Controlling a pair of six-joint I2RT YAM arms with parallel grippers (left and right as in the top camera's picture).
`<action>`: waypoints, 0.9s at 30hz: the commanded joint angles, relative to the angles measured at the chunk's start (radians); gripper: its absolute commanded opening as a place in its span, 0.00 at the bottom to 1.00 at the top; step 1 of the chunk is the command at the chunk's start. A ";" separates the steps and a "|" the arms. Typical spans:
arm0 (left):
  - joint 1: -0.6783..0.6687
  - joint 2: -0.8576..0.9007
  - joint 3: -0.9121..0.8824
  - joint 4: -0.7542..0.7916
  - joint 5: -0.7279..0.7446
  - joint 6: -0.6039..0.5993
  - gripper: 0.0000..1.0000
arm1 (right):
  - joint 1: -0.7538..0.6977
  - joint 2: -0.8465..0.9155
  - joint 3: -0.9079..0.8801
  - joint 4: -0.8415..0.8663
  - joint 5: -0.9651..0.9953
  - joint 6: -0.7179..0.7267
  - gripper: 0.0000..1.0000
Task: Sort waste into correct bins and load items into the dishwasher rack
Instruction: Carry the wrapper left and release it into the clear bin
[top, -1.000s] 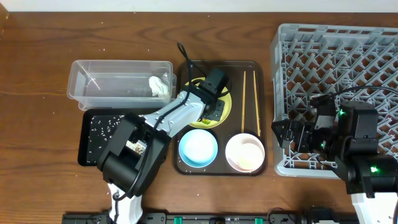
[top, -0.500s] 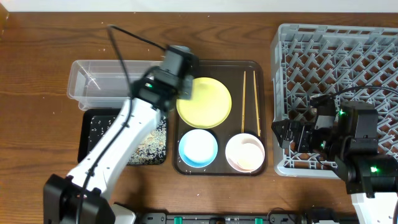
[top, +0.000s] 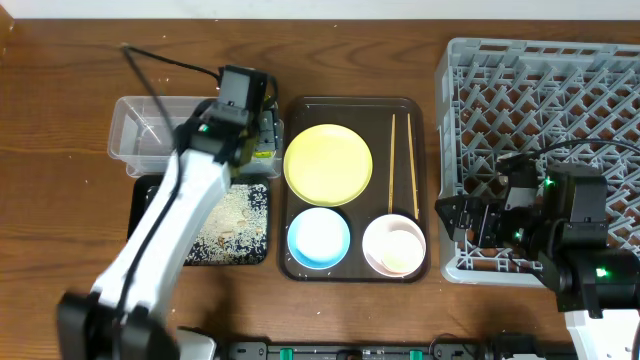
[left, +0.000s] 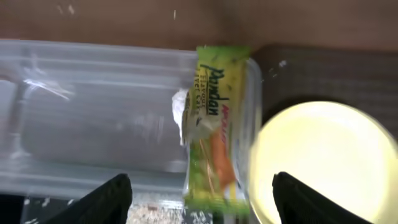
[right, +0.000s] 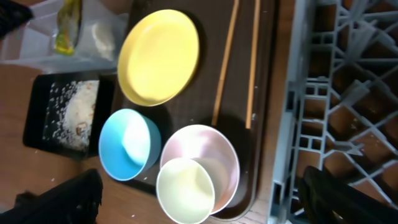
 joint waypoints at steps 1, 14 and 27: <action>-0.019 -0.151 0.016 -0.045 0.019 0.006 0.75 | -0.004 -0.025 0.017 0.001 -0.064 -0.046 0.98; -0.029 -0.029 -0.009 0.035 0.092 0.164 0.06 | -0.003 -0.084 0.017 -0.009 -0.063 -0.042 0.99; 0.042 0.317 -0.008 0.135 -0.011 0.177 0.06 | -0.003 -0.084 0.017 -0.050 -0.062 -0.046 0.99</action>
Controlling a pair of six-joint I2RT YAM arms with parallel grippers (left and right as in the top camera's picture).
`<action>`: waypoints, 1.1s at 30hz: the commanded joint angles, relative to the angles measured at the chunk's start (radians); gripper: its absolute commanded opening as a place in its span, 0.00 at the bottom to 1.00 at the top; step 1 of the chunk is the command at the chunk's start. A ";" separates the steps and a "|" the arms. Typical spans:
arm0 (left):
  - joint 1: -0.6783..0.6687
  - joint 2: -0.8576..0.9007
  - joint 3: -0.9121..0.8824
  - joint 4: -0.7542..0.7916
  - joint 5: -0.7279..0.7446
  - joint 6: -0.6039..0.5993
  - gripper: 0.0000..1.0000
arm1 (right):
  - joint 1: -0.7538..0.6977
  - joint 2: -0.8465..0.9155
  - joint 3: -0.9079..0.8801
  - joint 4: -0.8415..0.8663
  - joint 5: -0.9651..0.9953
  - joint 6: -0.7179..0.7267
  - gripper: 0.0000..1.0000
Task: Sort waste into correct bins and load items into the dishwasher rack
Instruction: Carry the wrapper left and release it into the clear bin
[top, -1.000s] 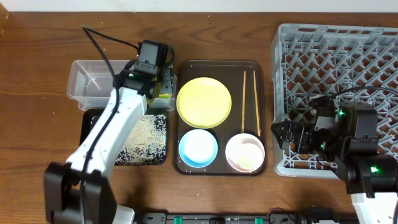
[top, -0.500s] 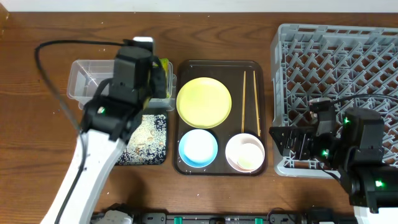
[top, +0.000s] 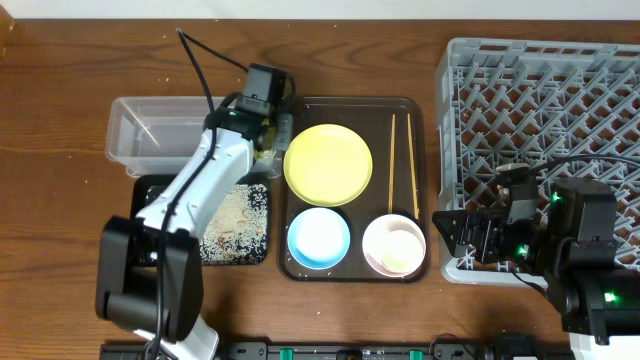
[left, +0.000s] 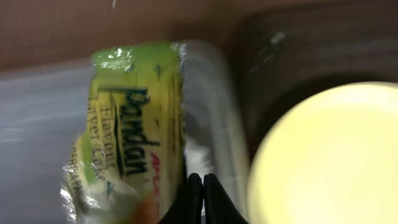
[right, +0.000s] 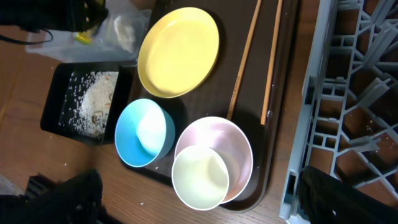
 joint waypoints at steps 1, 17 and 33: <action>0.045 0.052 -0.016 -0.033 -0.064 -0.021 0.06 | -0.003 -0.004 0.017 -0.003 -0.012 -0.011 0.99; -0.031 -0.428 0.009 -0.199 0.131 -0.060 0.37 | -0.003 -0.004 0.017 -0.006 -0.011 -0.012 0.99; -0.082 -0.860 0.009 -0.347 0.105 -0.060 0.86 | -0.003 -0.003 0.017 -0.012 -0.004 -0.019 0.99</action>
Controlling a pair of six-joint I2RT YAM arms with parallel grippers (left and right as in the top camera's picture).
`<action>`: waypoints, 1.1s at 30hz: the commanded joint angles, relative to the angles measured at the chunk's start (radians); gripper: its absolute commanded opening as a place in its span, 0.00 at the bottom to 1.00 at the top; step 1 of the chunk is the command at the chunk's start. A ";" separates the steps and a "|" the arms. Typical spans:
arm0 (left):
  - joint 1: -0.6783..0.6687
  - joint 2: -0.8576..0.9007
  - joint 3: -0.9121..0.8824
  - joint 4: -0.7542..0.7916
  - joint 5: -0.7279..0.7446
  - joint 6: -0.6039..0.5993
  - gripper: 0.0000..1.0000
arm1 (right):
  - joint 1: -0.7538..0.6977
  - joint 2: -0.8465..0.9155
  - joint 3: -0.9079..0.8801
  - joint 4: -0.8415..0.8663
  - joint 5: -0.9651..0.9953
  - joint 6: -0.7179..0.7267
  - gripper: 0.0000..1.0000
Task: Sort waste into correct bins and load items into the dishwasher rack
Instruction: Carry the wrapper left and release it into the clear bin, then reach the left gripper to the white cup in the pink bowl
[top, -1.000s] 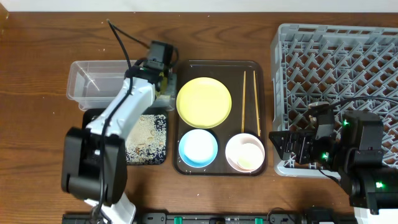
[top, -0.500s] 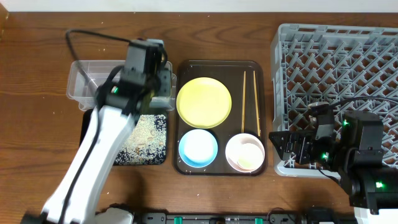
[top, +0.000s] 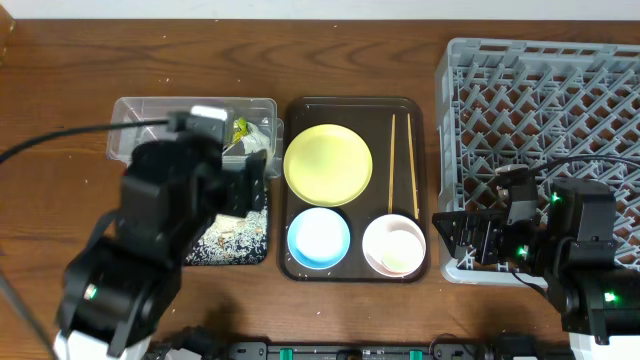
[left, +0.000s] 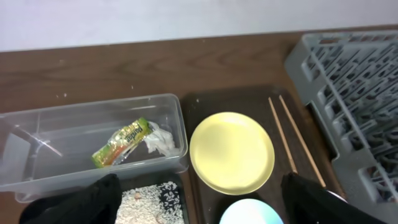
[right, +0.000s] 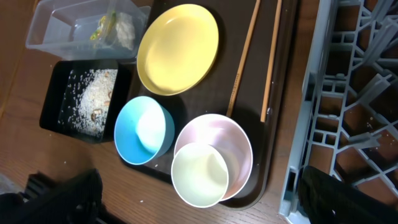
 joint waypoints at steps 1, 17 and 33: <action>-0.002 -0.017 0.012 -0.010 -0.008 -0.002 0.86 | -0.003 -0.003 0.017 -0.002 -0.004 -0.015 0.99; -0.002 -0.011 0.010 -0.072 0.038 -0.020 0.88 | -0.003 -0.003 0.017 0.000 -0.004 -0.015 0.99; -0.384 0.555 -0.032 -0.080 0.209 -0.203 0.64 | -0.005 -0.003 0.017 0.011 0.297 0.280 0.99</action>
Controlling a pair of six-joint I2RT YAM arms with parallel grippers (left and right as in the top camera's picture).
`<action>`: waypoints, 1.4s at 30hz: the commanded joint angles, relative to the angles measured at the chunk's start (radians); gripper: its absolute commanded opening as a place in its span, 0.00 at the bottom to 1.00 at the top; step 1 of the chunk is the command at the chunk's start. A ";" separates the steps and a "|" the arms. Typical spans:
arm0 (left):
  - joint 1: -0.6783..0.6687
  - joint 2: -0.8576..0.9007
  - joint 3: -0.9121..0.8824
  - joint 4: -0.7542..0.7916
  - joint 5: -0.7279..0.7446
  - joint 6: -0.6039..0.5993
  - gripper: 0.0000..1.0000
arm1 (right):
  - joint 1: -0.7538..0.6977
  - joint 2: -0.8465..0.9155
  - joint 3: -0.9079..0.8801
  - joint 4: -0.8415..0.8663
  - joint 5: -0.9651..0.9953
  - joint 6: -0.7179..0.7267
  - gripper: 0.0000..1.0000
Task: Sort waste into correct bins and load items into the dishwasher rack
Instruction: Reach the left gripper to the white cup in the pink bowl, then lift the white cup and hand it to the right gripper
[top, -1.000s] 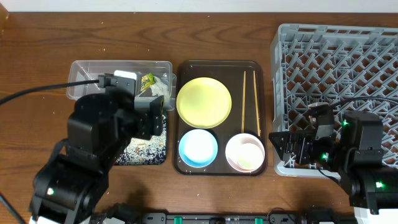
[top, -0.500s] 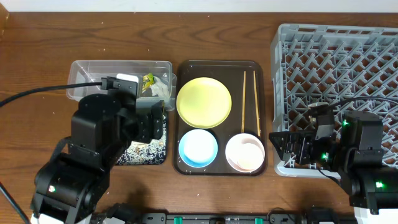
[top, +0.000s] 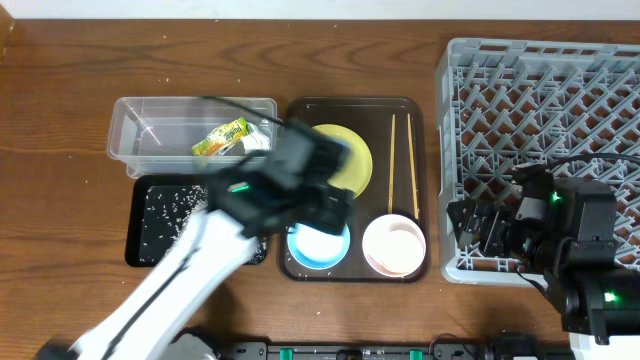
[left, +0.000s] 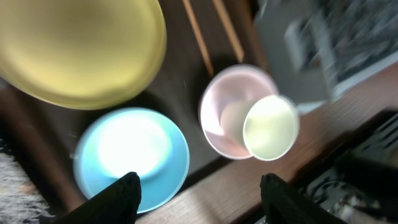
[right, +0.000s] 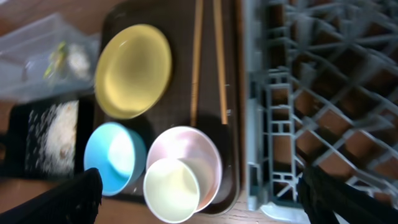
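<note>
My left gripper (left: 202, 205) is open and empty, hanging over the brown tray (top: 420, 115) near the blue bowl (left: 130, 155) and the pink bowl (left: 230, 106) holding a cream cup (left: 270, 127). The yellow plate (top: 355, 150) is partly under my left arm. Two chopsticks (top: 400, 160) lie on the tray's right side. The green snack wrapper (top: 222, 137) and a white tissue (top: 256, 140) lie in the clear bin (top: 150, 110). My right gripper (right: 202, 199) is open beside the grey dishwasher rack (top: 540, 120), facing the tray.
A black tray (top: 160, 215) with scattered rice sits below the clear bin, partly covered by my left arm. The rack's near-left corner (right: 261, 186) is close to my right fingers. Bare wooden table surrounds everything.
My left arm was high over the bin and black tray; it now hangs low over the brown tray above the blue and pink bowls. The right wrist view has shifted a little.
My left gripper was open over the wrapper, which lay across the bin's right rim. Then it was shut right at the wrapper. After that the wrapper lay inside the bin beside the tissue with the gripper open and high. Now the gripper is over the bowls.
</note>
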 joint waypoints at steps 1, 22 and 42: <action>-0.078 0.123 -0.011 0.001 -0.074 -0.068 0.63 | -0.005 -0.003 0.017 0.001 0.105 0.109 0.99; -0.196 0.183 -0.011 0.072 -0.167 -0.129 0.54 | -0.005 0.050 0.017 -0.042 0.133 0.080 0.99; -0.292 0.362 -0.034 0.162 -0.074 -0.165 0.10 | -0.005 0.068 0.017 -0.066 0.121 0.077 0.99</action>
